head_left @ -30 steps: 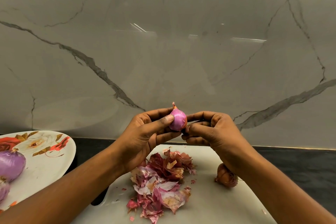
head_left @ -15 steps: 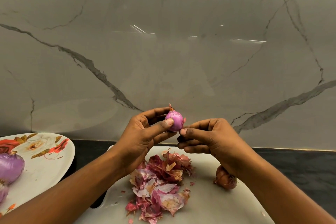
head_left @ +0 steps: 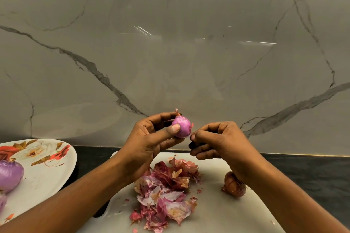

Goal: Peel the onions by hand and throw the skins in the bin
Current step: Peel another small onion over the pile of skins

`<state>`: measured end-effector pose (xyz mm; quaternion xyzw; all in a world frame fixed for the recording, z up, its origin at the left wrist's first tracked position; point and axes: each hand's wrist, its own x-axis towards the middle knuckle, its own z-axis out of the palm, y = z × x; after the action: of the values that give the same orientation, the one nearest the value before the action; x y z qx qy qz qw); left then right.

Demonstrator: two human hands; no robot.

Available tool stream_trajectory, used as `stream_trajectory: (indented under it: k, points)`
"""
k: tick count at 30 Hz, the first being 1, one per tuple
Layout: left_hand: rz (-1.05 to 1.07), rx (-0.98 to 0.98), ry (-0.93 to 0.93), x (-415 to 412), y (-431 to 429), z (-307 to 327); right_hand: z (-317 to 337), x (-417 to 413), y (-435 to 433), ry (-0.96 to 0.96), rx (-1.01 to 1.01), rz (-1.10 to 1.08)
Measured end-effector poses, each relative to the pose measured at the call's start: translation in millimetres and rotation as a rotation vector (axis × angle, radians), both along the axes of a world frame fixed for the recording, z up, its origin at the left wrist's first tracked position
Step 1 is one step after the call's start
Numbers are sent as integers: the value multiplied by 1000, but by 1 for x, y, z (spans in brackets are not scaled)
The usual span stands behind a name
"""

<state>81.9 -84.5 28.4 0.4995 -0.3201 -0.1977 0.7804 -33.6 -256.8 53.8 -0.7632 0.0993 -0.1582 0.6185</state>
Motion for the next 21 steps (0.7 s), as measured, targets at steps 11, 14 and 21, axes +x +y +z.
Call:
stream_trajectory:
  k: [11, 14, 21]
  points:
    - [-83, -41, 80, 3, 2, 2, 1, 0, -5, 30, 61, 17]
    - [-49, -17, 31, 2, 2, 1, 5, -1, -3, 39, 197, 71]
    - [-23, 20, -17, 0, 3, 2, 4, -1, -1, -3, 208, 66]
